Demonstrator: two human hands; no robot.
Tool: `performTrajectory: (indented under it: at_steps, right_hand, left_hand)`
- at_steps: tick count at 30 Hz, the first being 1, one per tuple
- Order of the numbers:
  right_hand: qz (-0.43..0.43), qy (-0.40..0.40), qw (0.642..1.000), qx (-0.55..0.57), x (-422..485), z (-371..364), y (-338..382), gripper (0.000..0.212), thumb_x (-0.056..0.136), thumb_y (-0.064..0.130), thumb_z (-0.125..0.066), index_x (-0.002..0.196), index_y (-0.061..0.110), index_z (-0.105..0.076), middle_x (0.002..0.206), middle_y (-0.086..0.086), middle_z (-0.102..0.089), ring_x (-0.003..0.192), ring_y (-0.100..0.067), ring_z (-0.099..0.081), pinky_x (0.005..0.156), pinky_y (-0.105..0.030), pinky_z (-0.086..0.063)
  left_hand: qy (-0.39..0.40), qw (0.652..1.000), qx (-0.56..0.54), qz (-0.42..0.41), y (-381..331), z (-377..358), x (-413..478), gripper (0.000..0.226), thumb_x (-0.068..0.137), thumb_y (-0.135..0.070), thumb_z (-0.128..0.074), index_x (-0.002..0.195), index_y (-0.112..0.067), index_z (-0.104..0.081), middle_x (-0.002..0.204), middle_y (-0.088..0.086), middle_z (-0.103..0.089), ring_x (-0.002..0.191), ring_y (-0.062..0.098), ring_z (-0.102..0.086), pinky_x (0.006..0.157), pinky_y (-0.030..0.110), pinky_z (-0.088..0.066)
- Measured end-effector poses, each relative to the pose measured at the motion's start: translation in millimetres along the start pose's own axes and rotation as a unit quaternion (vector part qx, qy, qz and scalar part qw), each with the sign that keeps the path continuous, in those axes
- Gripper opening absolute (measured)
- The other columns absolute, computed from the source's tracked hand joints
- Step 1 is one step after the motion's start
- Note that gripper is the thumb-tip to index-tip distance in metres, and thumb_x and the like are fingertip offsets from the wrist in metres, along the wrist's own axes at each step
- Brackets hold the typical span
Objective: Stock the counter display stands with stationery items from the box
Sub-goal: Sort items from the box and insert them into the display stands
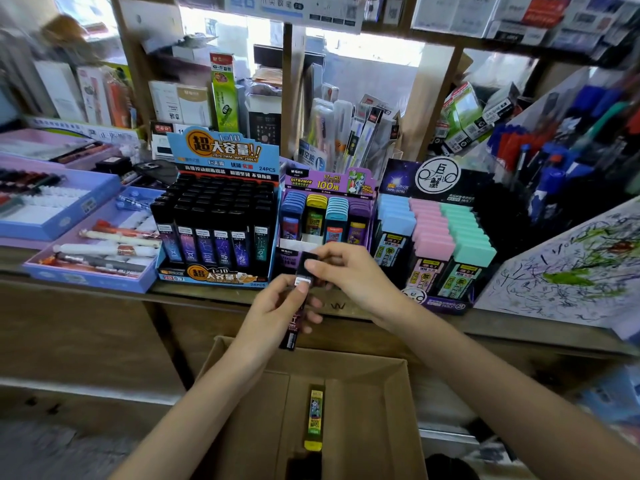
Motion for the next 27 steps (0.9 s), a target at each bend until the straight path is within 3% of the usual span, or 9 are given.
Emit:
performTrajectory:
  at_steps: [2, 3, 6, 8, 11, 15, 19, 27]
  right_hand:
    - [0.013, -0.007, 1.000, -0.007, 6.6, 0.9, 7.0, 0.008, 0.089, 0.019, -0.063, 0.093, 0.013, -0.065, 0.085, -0.002, -0.064, 0.078, -0.013, -0.060, 0.071, -0.029, -0.050]
    - [0.027, -0.020, 0.999, -0.013, 11.5, 3.3, 13.6, 0.002, 0.088, 0.019, -0.064, 0.090, 0.018, -0.064, 0.083, 0.000, -0.064, 0.077, -0.013, -0.061, 0.071, -0.029, -0.052]
    - [0.080, -0.090, 0.992, -0.026, 30.6, 11.5, 34.7, 0.008, 0.087, 0.017, -0.065, 0.084, 0.024, -0.063, 0.080, 0.007, -0.062, 0.078, -0.012, -0.062, 0.075, -0.030, -0.053]
    - [0.109, -0.128, 0.985, -0.039, 42.8, 11.1, 46.0, 0.004, 0.086, 0.018, -0.066, 0.087, 0.022, -0.064, 0.078, 0.012, -0.060, 0.077, -0.009, -0.060, 0.079, -0.028, -0.051]
    - [0.122, -0.148, 0.980, -0.056, 57.8, -1.2, 51.6, 0.006, 0.086, 0.016, -0.067, 0.091, 0.018, -0.068, 0.077, 0.016, -0.061, 0.078, -0.009, -0.061, 0.083, -0.032, -0.052]
    - [0.132, -0.136, 0.978, -0.090, 67.5, -23.1, 46.9, 0.018, 0.085, 0.015, -0.067, 0.102, 0.008, -0.071, 0.083, 0.010, -0.065, 0.076, -0.006, -0.059, 0.083, -0.027, -0.050]
    - [0.155, -0.122, 0.966, -0.165, 68.5, -35.1, 43.4, 0.028, 0.086, 0.017, -0.066, 0.113, 0.008, -0.068, 0.104, -0.005, -0.070, 0.084, -0.004, -0.056, 0.075, -0.004, -0.041]
    - [0.137, -0.105, 0.966, -0.191, 67.2, -38.1, 39.6, 0.031, 0.086, 0.017, -0.066, 0.115, 0.008, -0.066, 0.110, -0.007, -0.069, 0.087, -0.006, -0.057, 0.080, -0.010, -0.042]
  left_hand:
    - [-0.021, 0.997, 0.076, -0.017, 0.3, 10.8, -0.3, 0.012, 0.096, -0.020, -0.048, 0.102, -0.017, -0.058, 0.090, 0.001, -0.066, 0.077, 0.006, -0.064, 0.068, 0.024, -0.052]
    - [-0.046, 0.984, 0.167, -0.039, 0.9, 21.1, 0.6, 0.014, 0.094, -0.023, -0.051, 0.105, -0.017, -0.057, 0.098, -0.002, -0.063, 0.087, 0.003, -0.061, 0.076, 0.025, -0.049]
    - [-0.139, 0.874, 0.448, -0.128, -2.4, 58.3, 2.9, 0.041, 0.089, -0.029, -0.060, 0.125, -0.012, -0.050, 0.118, 0.000, -0.054, 0.111, 0.013, -0.050, 0.094, 0.033, -0.042]
    - [-0.161, 0.834, 0.511, -0.131, -2.8, 79.7, 6.5, 0.046, 0.088, -0.029, -0.063, 0.126, -0.007, -0.051, 0.119, 0.009, -0.055, 0.113, 0.024, -0.050, 0.094, 0.039, -0.042]
    - [-0.164, 0.808, 0.558, -0.096, 4.2, 101.0, 13.3, 0.047, 0.087, -0.031, -0.063, 0.125, -0.006, -0.053, 0.116, 0.013, -0.058, 0.112, 0.031, -0.052, 0.093, 0.045, -0.042]
    - [-0.153, 0.785, 0.592, -0.099, 14.7, 111.7, 13.9, 0.041, 0.086, -0.028, -0.066, 0.121, -0.007, -0.057, 0.119, 0.011, -0.058, 0.114, 0.033, -0.053, 0.092, 0.047, -0.042]
    - [-0.157, 0.779, 0.596, -0.113, 18.8, 114.5, 13.4, 0.038, 0.086, -0.026, -0.065, 0.120, -0.010, -0.057, 0.120, 0.009, -0.058, 0.116, 0.030, -0.051, 0.093, 0.046, -0.043]
    - [-0.155, 0.796, 0.571, -0.129, 22.9, 117.5, 14.3, 0.037, 0.087, -0.025, -0.064, 0.121, -0.012, -0.054, 0.123, 0.006, -0.055, 0.119, 0.026, -0.047, 0.094, 0.042, -0.042]
Point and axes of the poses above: each hand's wrist, its own x-axis towards the middle knuckle, its own z-axis out of the back of the hand, y = z × x, the point moved 2 cm from there along x, towards the middle knuckle
